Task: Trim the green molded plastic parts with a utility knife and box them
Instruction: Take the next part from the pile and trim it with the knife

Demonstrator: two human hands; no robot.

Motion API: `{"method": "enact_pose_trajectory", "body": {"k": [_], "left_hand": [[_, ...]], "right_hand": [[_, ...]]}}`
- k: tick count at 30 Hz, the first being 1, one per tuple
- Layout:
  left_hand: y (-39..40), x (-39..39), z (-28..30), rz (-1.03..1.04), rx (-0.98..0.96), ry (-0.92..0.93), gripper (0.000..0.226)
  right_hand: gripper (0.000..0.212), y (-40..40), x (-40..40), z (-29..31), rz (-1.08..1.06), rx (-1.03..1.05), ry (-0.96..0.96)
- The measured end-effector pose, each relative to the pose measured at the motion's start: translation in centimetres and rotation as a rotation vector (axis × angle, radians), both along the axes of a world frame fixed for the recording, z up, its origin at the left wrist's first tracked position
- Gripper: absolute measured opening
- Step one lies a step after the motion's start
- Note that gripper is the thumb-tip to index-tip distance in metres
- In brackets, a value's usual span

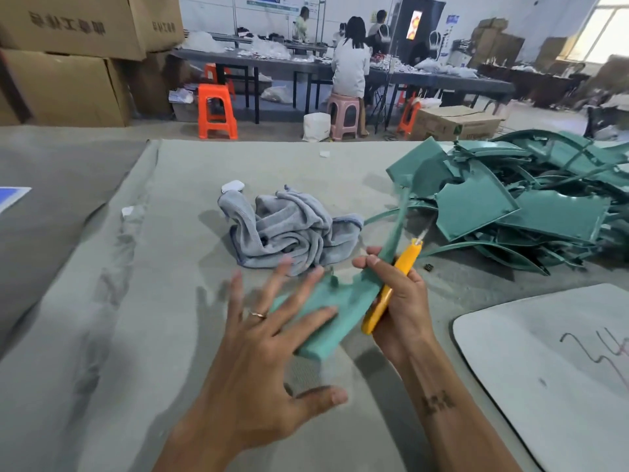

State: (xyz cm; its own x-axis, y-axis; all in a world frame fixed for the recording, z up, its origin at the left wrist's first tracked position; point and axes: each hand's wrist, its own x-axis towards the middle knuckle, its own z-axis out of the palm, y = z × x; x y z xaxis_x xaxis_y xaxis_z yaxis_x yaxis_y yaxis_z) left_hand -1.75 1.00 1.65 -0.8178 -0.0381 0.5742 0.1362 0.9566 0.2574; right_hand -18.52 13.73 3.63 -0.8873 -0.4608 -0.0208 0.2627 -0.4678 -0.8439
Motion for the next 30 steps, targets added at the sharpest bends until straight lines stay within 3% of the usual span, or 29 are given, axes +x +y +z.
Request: {"method": "enact_pose_trajectory", "body": {"k": [2,5,6,8,9,11,13,15,19,21,26,30], "left_hand": [[-0.1,-0.1,0.1,0.041,0.307,-0.009,0.101],[0.2,-0.7,1.1,0.025,1.181,0.190,0.109],[0.1,-1.0,1.2,0.046,1.471,0.265,0.105],[0.1,-1.3,1.1,0.005,1.927,0.297,0.072],[0.3,-1.4,1.1,-0.043,2.071,0.247,0.056],[1.0,-1.2,1.1,-0.176,2.253,0.155,0.045],[1.8,-1.2,1.2,-0.213,2.270,0.142,0.036],[2.1,-1.5,1.3,-0.114,2.207,0.256,0.028],[1.1,-1.6,1.5,0.074,2.000,0.531,0.031],[0.5,-1.4,1.6,0.102,1.929,0.589,0.029],[0.4,-1.3,1.6,0.075,1.892,0.589,0.030],[0.7,-1.2,1.4,0.067,1.845,0.584,0.030]], "right_hand": [[0.009,0.5,-0.4,0.3,0.045,-0.110,-0.080],[0.009,1.2,-0.4,0.5,0.123,-0.205,-0.113],[0.010,1.2,-0.3,0.5,0.138,-0.228,-0.117],[0.009,0.8,0.2,0.4,0.156,-0.250,-0.090],[0.008,0.5,0.5,0.4,0.145,-0.233,-0.053],[0.008,-0.5,1.0,0.0,0.091,-0.162,0.056],[0.003,-1.4,1.5,-0.4,0.010,-0.036,0.200],[0.008,-1.6,1.5,-0.9,-0.078,0.123,0.386],[0.051,-0.5,0.5,-1.2,-0.296,0.544,0.699],[0.057,-0.1,0.2,-1.2,-0.307,0.748,0.798],[0.023,-0.9,1.4,-1.8,-0.089,0.699,1.035],[0.026,-1.2,1.8,-2.0,-0.106,0.733,1.128]]}}
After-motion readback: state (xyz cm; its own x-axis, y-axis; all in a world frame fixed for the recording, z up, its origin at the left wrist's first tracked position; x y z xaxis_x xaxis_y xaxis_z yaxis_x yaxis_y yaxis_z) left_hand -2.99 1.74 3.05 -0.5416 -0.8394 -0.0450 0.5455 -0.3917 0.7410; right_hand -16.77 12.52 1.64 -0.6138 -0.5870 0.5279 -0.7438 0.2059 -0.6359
